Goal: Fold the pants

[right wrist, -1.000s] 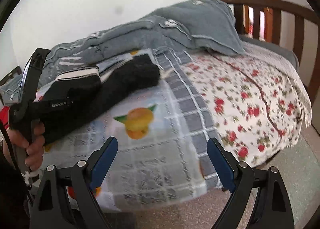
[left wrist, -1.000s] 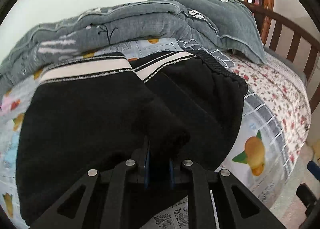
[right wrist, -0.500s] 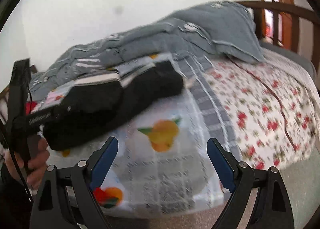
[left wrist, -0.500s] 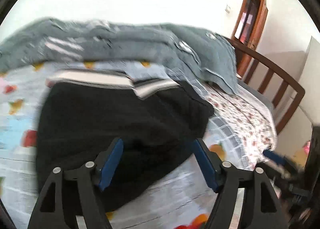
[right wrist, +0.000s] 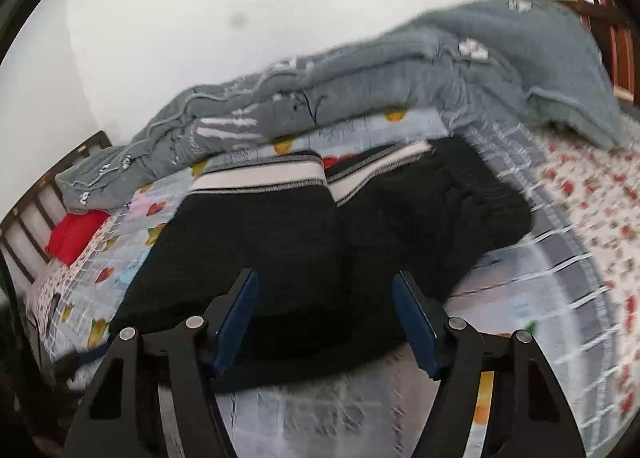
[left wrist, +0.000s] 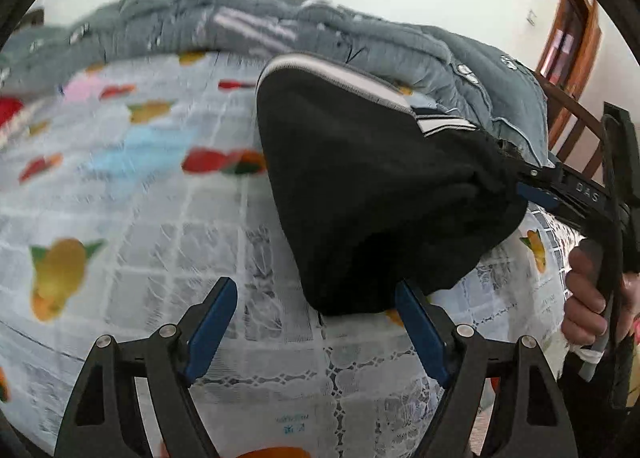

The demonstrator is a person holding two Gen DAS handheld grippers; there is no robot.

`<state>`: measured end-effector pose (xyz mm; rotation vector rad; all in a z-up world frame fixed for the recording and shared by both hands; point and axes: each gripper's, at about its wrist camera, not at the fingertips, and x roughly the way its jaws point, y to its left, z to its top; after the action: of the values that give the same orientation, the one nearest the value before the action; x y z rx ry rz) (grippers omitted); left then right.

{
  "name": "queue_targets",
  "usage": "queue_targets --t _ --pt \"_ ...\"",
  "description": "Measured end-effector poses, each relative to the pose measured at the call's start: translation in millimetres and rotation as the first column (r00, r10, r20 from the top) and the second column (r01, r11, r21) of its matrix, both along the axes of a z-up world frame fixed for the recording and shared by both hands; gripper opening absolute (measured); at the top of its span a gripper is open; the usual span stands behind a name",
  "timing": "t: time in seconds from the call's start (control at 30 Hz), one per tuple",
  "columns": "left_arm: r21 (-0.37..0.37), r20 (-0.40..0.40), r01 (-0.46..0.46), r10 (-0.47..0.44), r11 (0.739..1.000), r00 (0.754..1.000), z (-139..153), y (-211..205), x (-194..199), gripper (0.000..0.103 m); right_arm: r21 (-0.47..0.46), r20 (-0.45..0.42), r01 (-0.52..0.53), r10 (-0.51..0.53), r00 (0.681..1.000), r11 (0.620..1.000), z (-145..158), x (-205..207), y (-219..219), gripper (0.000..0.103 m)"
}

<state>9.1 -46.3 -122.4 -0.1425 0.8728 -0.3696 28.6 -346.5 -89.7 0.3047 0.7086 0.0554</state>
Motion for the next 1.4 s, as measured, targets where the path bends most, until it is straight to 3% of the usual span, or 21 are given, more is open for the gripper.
queue_targets --t 0.13,0.2,0.27,0.33,0.37,0.4,0.5,0.67,0.73,0.8,0.87,0.93,0.97,1.0,1.1,1.2,1.33,1.4 --pt "-0.012 0.039 0.01 -0.009 1.0 0.999 -6.7 -10.6 4.4 0.08 0.087 -0.056 -0.016 0.021 0.998 0.996 -17.9 20.4 1.5 0.069" --pt "-0.015 0.066 -0.027 0.028 1.0 0.997 -11.9 -11.0 10.6 0.08 0.152 -0.056 -0.041 0.05 0.997 0.988 -24.7 28.9 4.5 0.067" --pt "0.021 0.071 -0.04 0.038 0.999 0.997 -15.2 -14.9 16.9 0.08 0.167 -0.069 -0.039 0.051 0.996 0.985 -30.1 35.1 8.3 0.065" --pt "0.054 0.076 -0.035 0.03 0.998 0.997 -13.0 -17.5 19.0 0.08 0.126 -0.072 -0.028 0.037 0.997 0.992 -31.0 37.6 12.3 0.05" --pt "0.065 0.07 -0.035 0.03 0.997 0.997 -13.4 -18.0 20.8 0.08 0.096 -0.073 -0.025 0.032 0.997 0.995 -30.2 38.6 13.4 0.034" --pt "0.077 0.07 -0.037 0.031 0.996 0.997 -13.6 -18.1 22.2 0.08 0.092 -0.069 -0.032 0.038 0.997 0.995 -28.6 38.3 11.5 0.027" --pt "0.118 0.077 -0.043 0.034 0.992 0.996 -13.7 -19.1 25.4 0.08 0.144 -0.035 -0.05 0.055 0.998 0.988 -20.7 36.3 1.9 0.02" --pt "0.098 0.064 -0.044 0.038 0.994 0.997 -12.8 -14.1 27.5 0.08 0.136 -0.012 -0.068 0.07 0.997 0.988 -10.2 35.2 2.8 0.021" --pt "0.118 0.073 -0.049 0.041 0.992 0.996 -13.7 -14.7 25.9 0.08 0.122 -0.059 -0.067 0.074 0.995 0.99 -20.5 37.9 6.3 0.032" --pt "0.134 0.08 -0.055 0.044 0.99 0.996 -14.4 -15.5 24.6 0.08 0.132 -0.09 -0.06 0.072 0.993 0.989 -34.0 39.7 9.3 0.053" --pt "0.133 0.078 -0.063 0.052 0.989 0.996 -13.5 -16.0 25.3 0.08 0.141 -0.087 -0.056 0.069 0.994 0.988 -41.8 42.0 12.0 0.055" --pt "0.135 0.07 -0.065 0.056 0.989 0.996 -12.5 -16.0 27.0 0.08 0.104 -0.083 -0.044 0.053 0.995 0.994 -43.7 44.5 18.0 0.051" --pt "0.141 0.069 -0.068 0.059 0.988 0.996 -12.2 -15.7 27.7 0.08 0.075 -0.07 -0.038 0.043 0.997 0.996 -40.5 44.8 20.9 0.03" --pt "0.153 0.07 -0.073 0.063 0.986 0.996 -11.9 -15.6 28.1 0.08 0.069 -0.047 -0.058 0.062 0.997 0.996 -34.2 44.3 21.7 0.023" --pt "0.172 0.071 -0.062 0.05 0.983 0.996 -12.0 -16.9 29.3 0.081 0.093 0.015 -0.082 0.081 0.997 0.992 -13.0 43.1 15.3 0.021" --pt "0.247 0.085 -0.036 0.016 0.968 0.996 -11.3 -26.8 30.6 0.084 0.059 0.091 -0.097 0.091 0.992 0.993 18.5 46.2 4.5 0.02" --pt "0.192 0.06 0.026 -0.038 0.981 0.997 -1.3 -28.5 33.6 0.084 -0.034 0.156 -0.057 0.061 0.986 0.998 56.9 44.6 -19.6 0.019" --pt "0.172 0.09 0.064 -0.081 0.983 0.993 4.8 -34.1 29.3 0.084 -0.084 0.193 -0.012 0.028 0.981 0.996 71.5 34.6 -37.4 0.019"
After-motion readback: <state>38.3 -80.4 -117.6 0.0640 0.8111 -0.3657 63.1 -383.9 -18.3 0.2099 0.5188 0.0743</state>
